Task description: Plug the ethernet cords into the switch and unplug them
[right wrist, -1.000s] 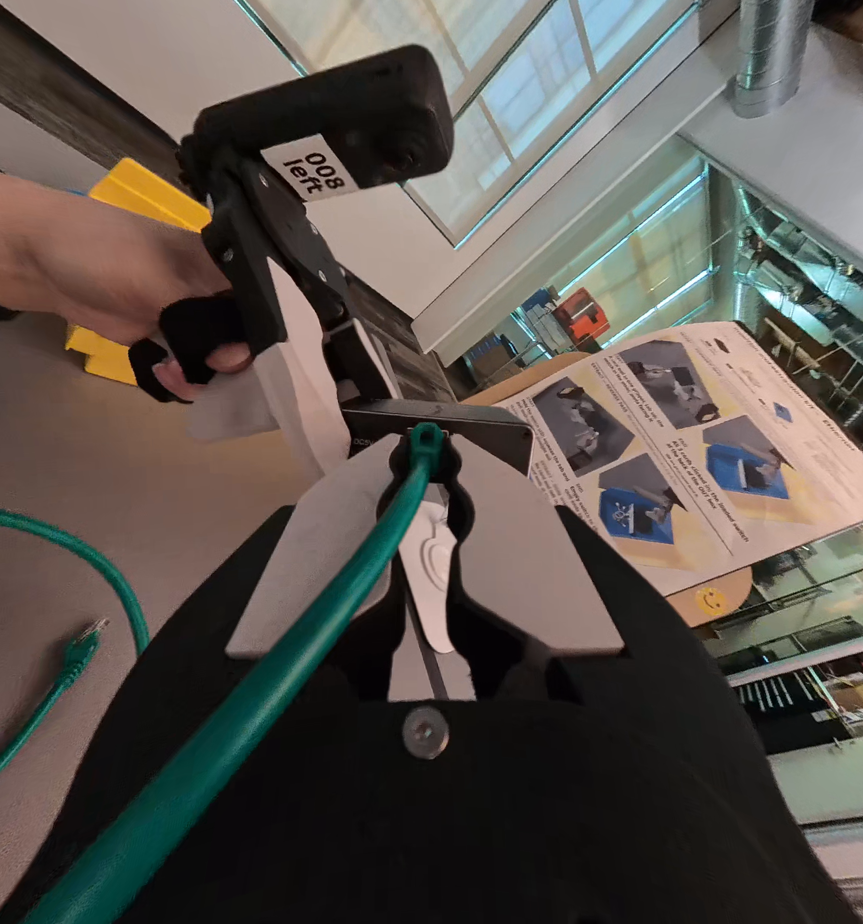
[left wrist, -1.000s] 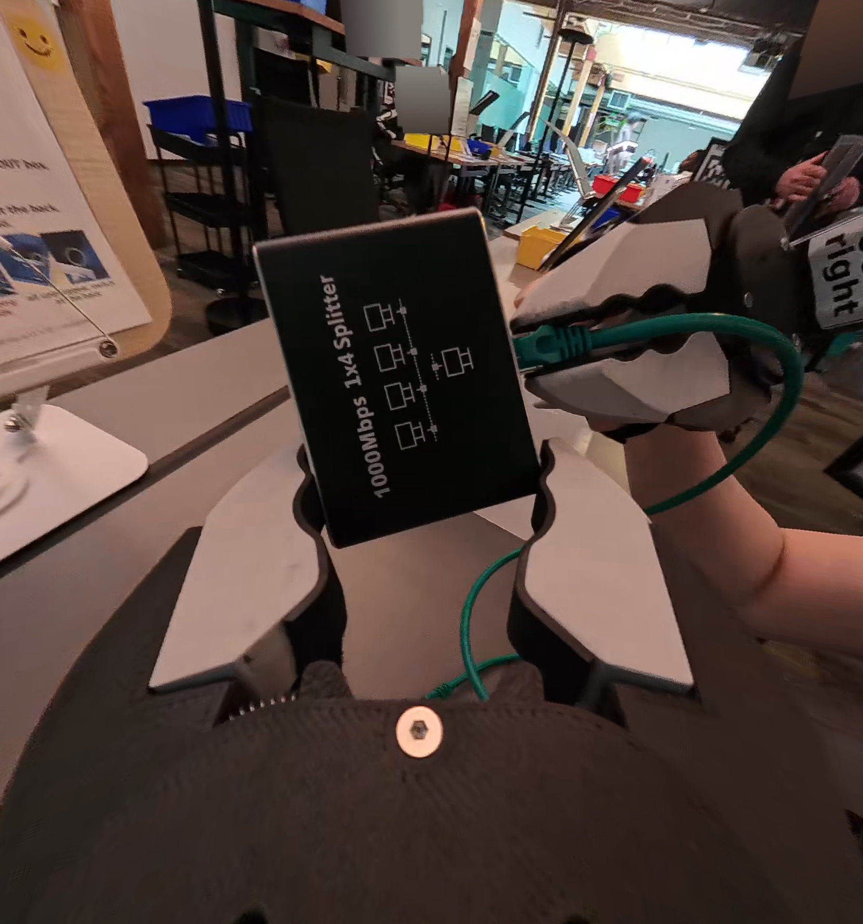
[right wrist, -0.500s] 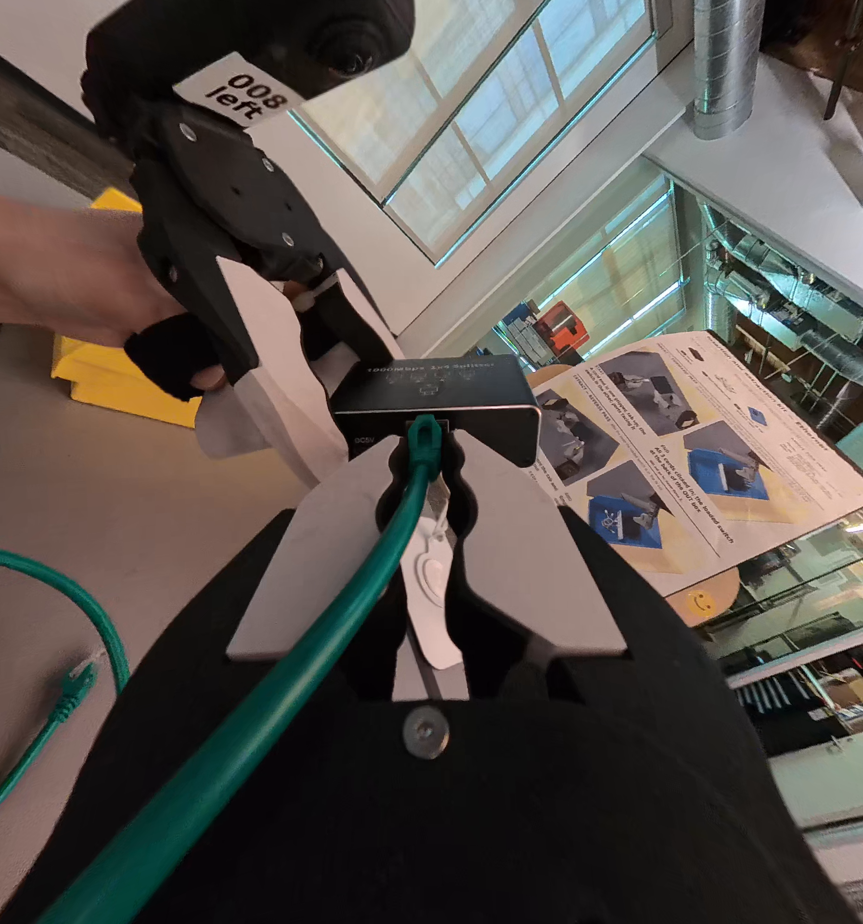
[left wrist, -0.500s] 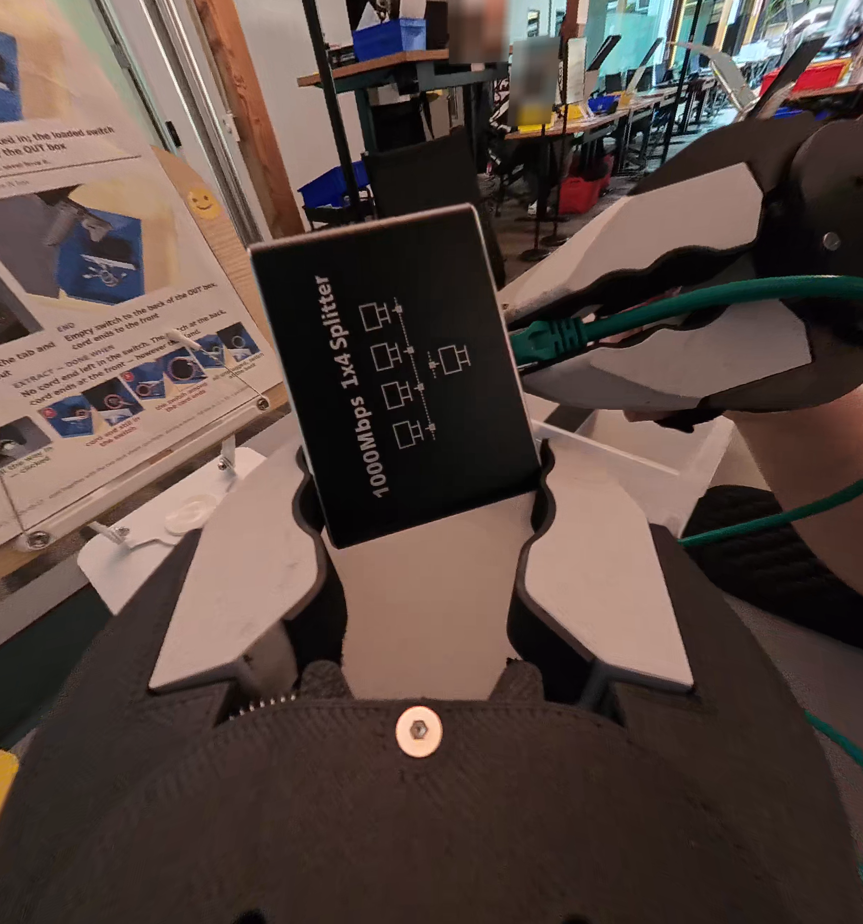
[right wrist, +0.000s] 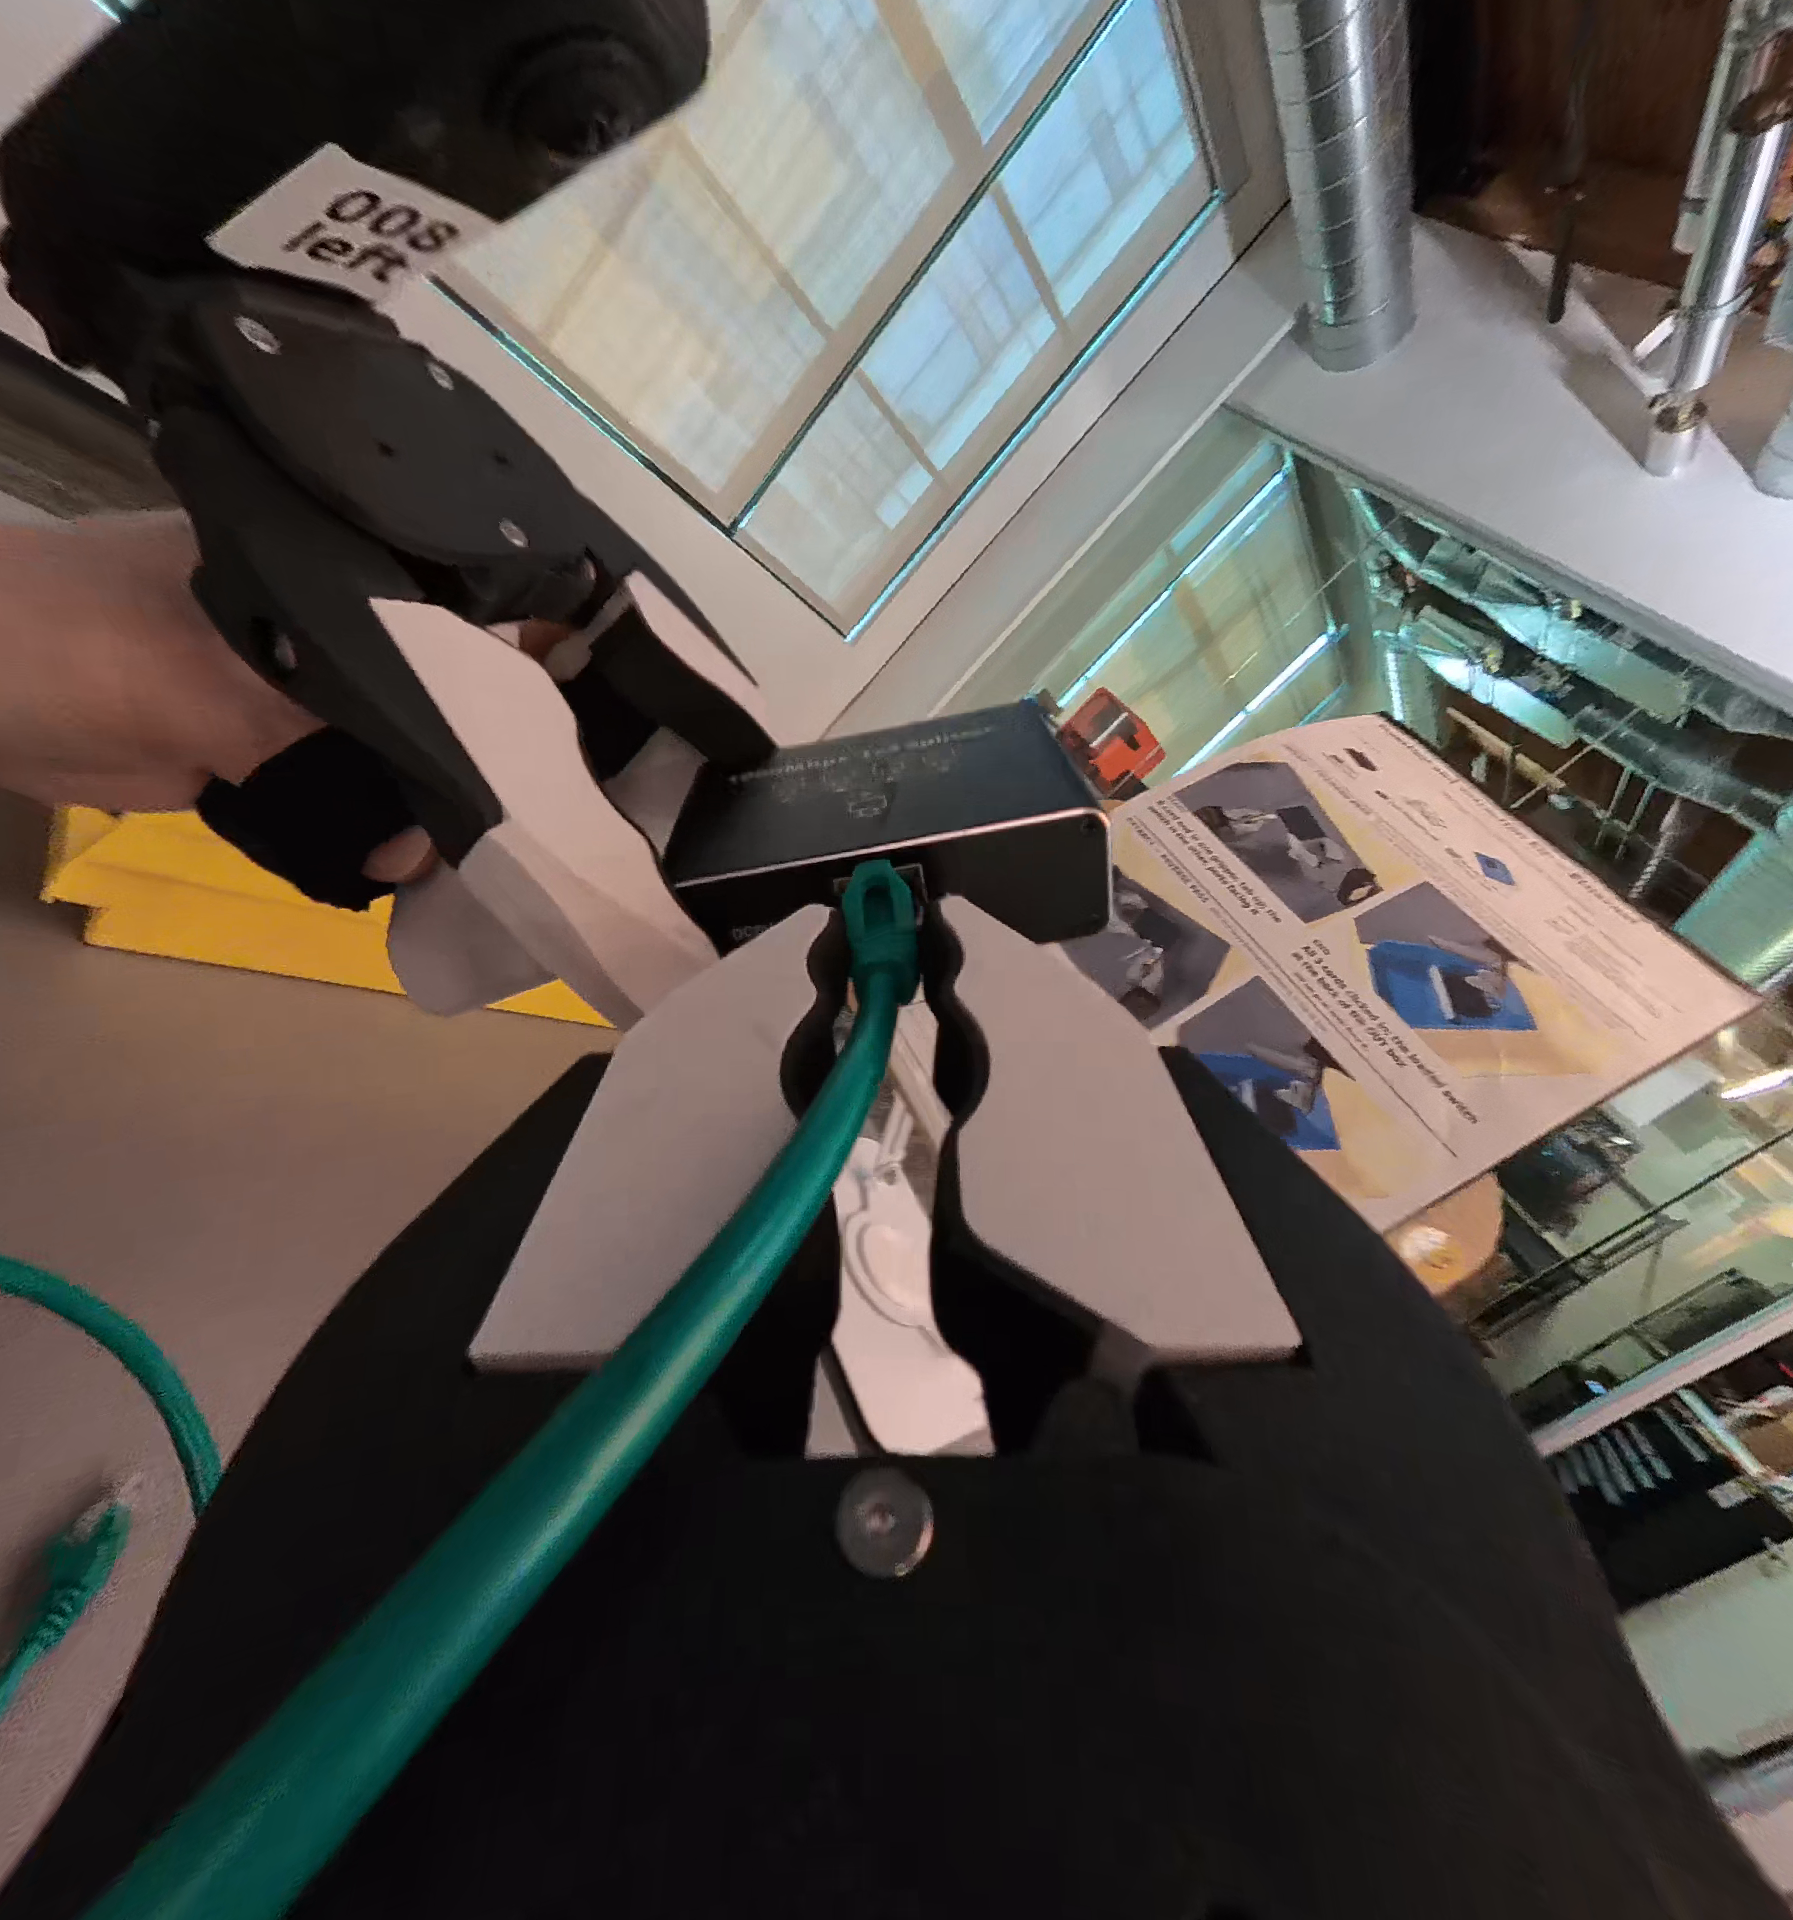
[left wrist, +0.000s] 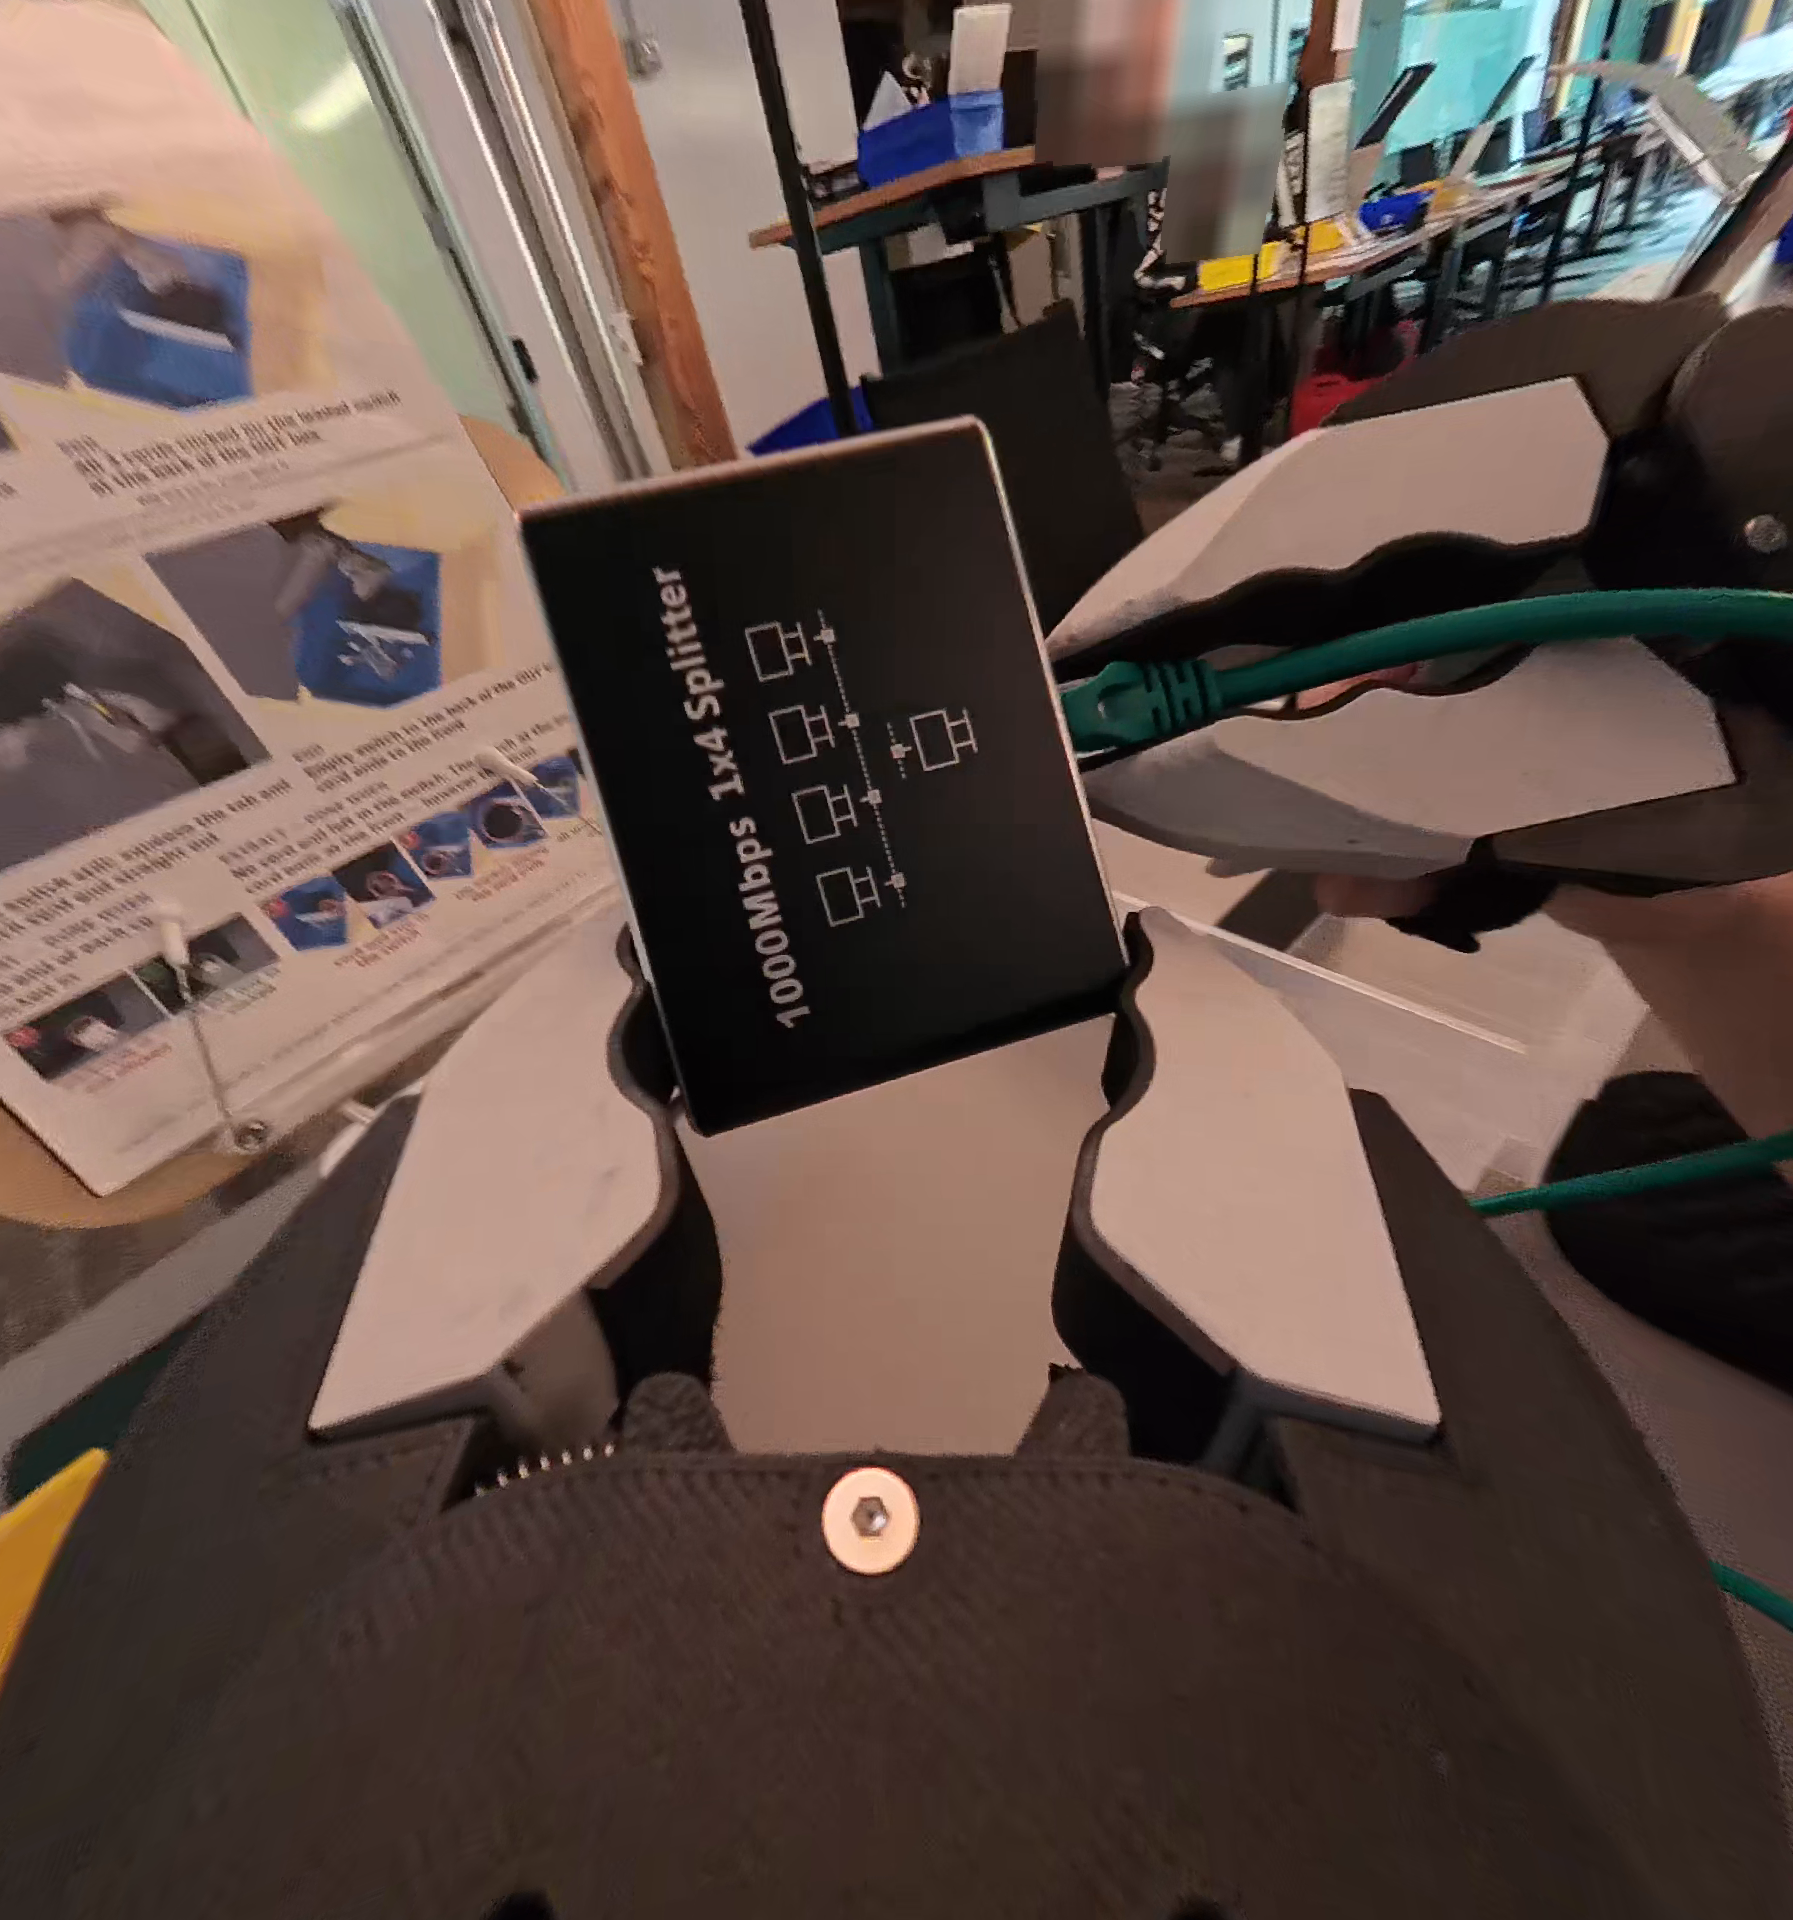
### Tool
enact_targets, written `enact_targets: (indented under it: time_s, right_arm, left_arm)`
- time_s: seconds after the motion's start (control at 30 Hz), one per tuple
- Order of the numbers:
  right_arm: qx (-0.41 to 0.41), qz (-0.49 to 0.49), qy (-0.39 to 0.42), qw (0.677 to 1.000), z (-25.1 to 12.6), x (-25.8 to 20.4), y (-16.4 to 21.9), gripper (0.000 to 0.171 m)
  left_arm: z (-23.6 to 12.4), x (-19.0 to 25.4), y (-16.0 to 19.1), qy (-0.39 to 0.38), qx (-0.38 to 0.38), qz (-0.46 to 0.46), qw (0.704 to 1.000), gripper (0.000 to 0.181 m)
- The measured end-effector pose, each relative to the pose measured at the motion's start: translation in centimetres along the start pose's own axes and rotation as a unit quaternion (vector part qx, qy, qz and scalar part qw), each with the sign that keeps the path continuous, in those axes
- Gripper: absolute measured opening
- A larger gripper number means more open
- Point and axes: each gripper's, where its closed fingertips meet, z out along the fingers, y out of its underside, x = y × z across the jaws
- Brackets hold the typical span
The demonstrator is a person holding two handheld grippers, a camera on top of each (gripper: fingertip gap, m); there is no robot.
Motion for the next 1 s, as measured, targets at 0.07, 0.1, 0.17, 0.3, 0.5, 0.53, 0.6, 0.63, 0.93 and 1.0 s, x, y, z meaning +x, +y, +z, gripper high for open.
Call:
enact_targets:
  time_s: [0.07, 0.1, 0.17, 0.3, 0.5, 0.53, 0.6, 0.63, 0.93, 1.0]
  right_arm:
    - [0.002, -0.015, 0.007, 1.000, -0.5, 0.4, -0.3, 0.014]
    - [0.001, -0.019, 0.005, 1.000, -0.7, 0.5, -0.4, 0.015]
    - [0.002, -0.031, 0.001, 1.000, -0.9, 0.3, -0.7, 0.014]
    - [-0.003, -0.039, -0.004, 0.999, -0.8, 0.0, -0.7, 0.013]
    - [0.012, -0.022, -0.020, 0.999, -0.8, -0.7, -1.4, 0.013]
    - [0.012, -0.018, -0.018, 1.000, -0.6, -0.8, -1.3, 0.013]
    - [0.019, 0.006, -0.022, 1.000, -0.3, -0.9, -1.0, 0.013]
    - [0.019, 0.010, -0.021, 1.000, -0.3, -0.9, -0.9, 0.013]
    - [0.018, 0.044, -0.033, 0.998, 0.0, -0.4, 0.1, 0.013]
    - [-0.059, 0.015, -0.045, 0.997, -0.2, -0.1, 3.0, 0.023]
  left_arm:
    - [0.0, 0.3, -0.7, -0.009, 0.013, 0.011, 1.000, 0.082]
    - [0.0, 0.5, -0.8, -0.010, 0.013, 0.014, 1.000, 0.082]
    - [-0.3, 0.7, -1.0, -0.009, 0.011, 0.020, 1.000, 0.082]
    - [-0.6, 0.7, -1.0, -0.008, 0.008, 0.023, 1.000, 0.082]
    - [-1.6, 0.9, -1.1, 0.006, 0.007, 0.042, 0.999, 0.082]
    - [-1.6, 0.7, -0.9, 0.006, 0.003, 0.036, 0.999, 0.081]
    - [-1.5, 0.6, -0.6, 0.010, -0.001, 0.017, 1.000, 0.082]
    - [-1.5, 0.5, -0.5, 0.008, -0.002, 0.015, 1.000, 0.082]
    - [-0.6, 0.2, -0.2, 0.018, -0.010, -0.033, 0.999, 0.082]
    - [-0.2, -0.7, 0.9, 0.006, -0.046, -0.045, 0.998, 0.081]
